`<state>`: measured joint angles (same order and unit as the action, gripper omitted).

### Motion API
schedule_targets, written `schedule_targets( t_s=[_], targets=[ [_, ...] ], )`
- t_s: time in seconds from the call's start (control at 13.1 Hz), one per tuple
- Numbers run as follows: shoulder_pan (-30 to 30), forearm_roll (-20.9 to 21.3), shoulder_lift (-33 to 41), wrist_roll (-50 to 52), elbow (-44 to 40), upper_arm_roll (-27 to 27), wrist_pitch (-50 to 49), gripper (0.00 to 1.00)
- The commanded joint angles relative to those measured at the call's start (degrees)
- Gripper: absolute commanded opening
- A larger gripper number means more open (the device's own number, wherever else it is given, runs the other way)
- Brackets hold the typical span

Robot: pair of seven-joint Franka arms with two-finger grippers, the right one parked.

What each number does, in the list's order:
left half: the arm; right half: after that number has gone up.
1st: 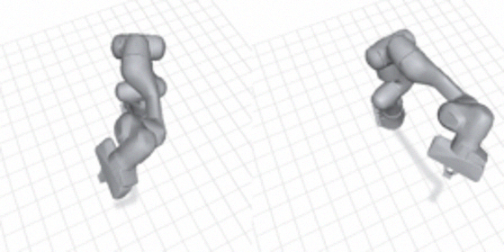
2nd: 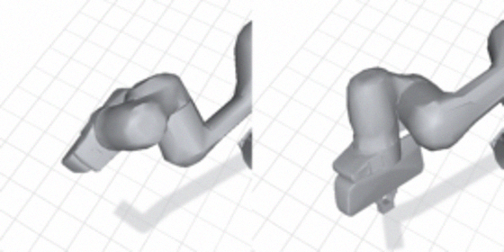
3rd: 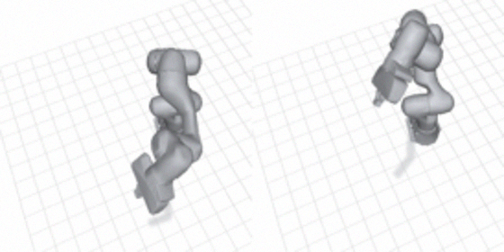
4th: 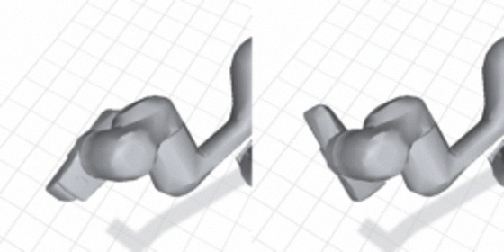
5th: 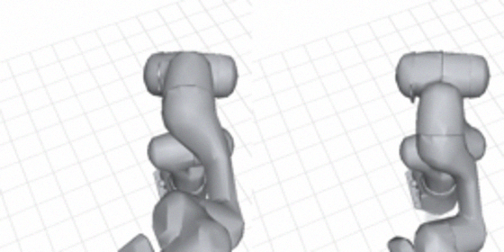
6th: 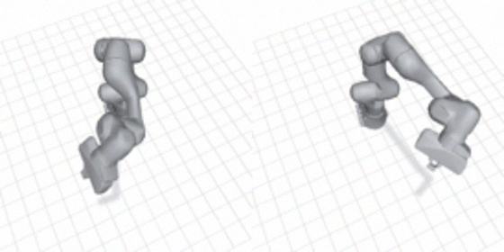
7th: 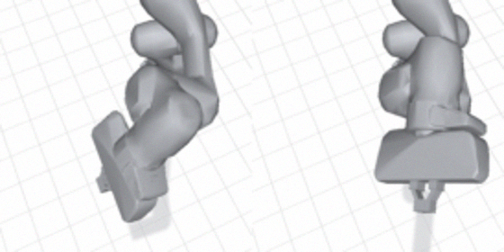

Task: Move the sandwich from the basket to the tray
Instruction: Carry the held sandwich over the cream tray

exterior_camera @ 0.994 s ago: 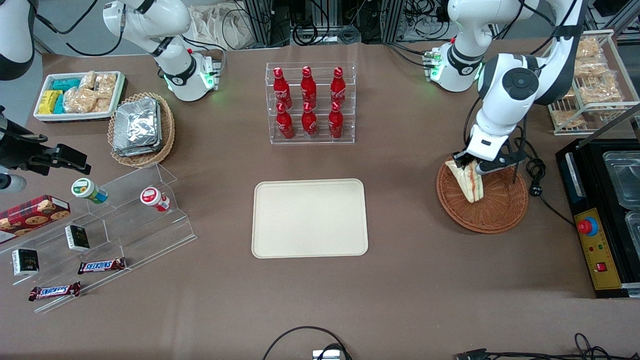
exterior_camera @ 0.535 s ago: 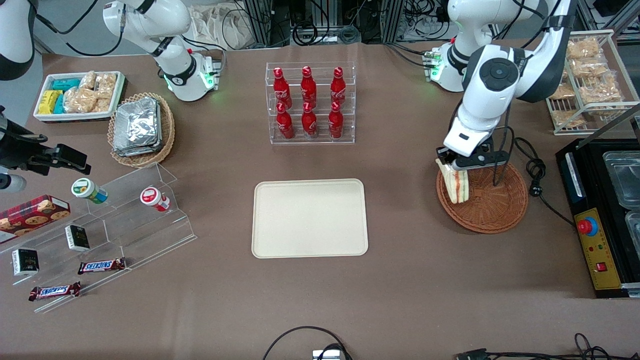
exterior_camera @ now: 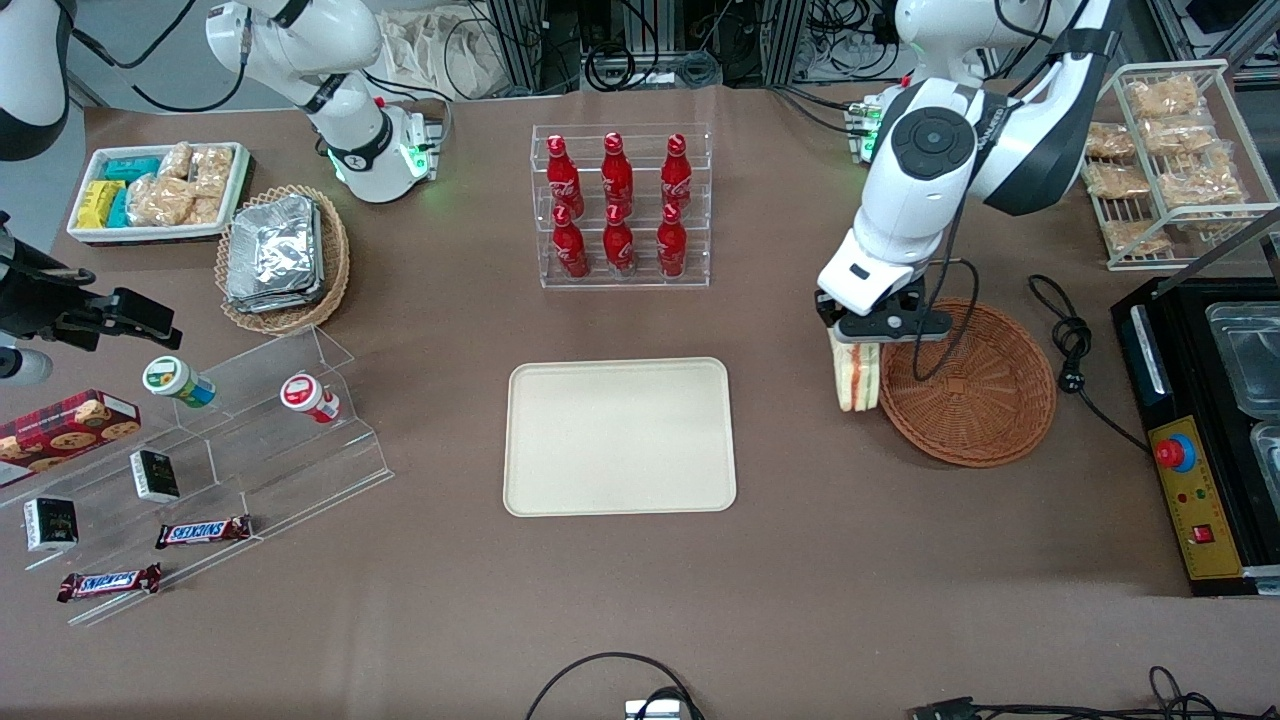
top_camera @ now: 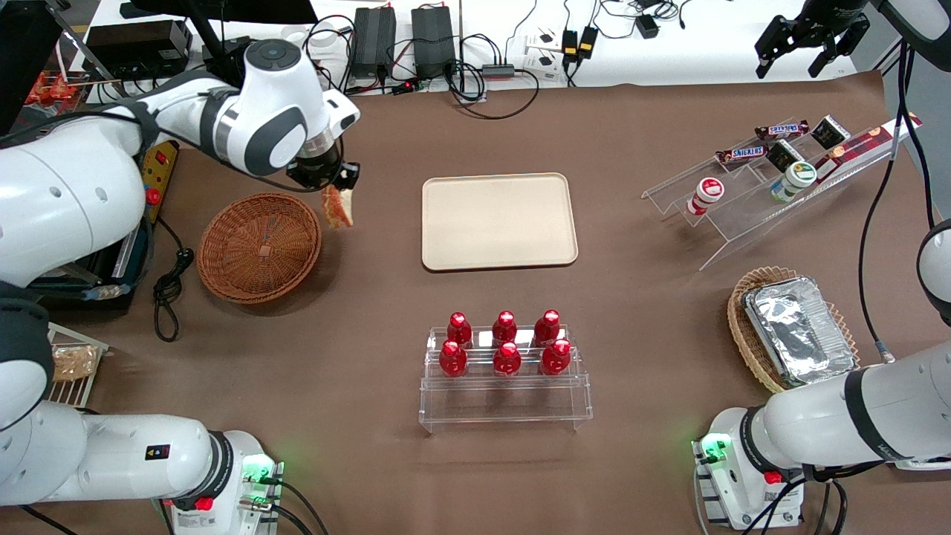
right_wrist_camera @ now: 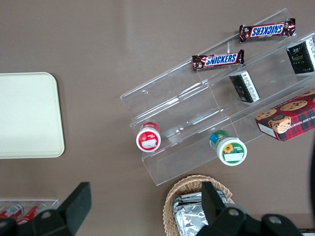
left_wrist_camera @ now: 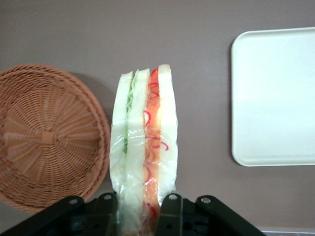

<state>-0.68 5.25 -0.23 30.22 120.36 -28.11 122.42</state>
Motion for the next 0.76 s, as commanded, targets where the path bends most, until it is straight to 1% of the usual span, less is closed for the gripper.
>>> schedule_targets(
  t_s=[0.0, 0.23, 0.38, 0.54, 0.69],
  targets=[
    [-0.4, 1.0, -4.9, 2.4, -5.4, -2.4, -1.8, 0.22],
    [-3.7, 5.8, -8.9, 5.6, -8.5, -2.7, -1.8, 0.22],
    [-5.7, 7.1, -12.4, 6.0, -11.8, -2.7, -1.8, 0.21],
    [-6.9, 7.8, -15.3, 8.9, -14.9, -2.7, -1.9, 0.21],
    [-7.0, 10.3, -18.1, 12.6, -16.6, -3.6, -1.9, 0.21]
  ],
)
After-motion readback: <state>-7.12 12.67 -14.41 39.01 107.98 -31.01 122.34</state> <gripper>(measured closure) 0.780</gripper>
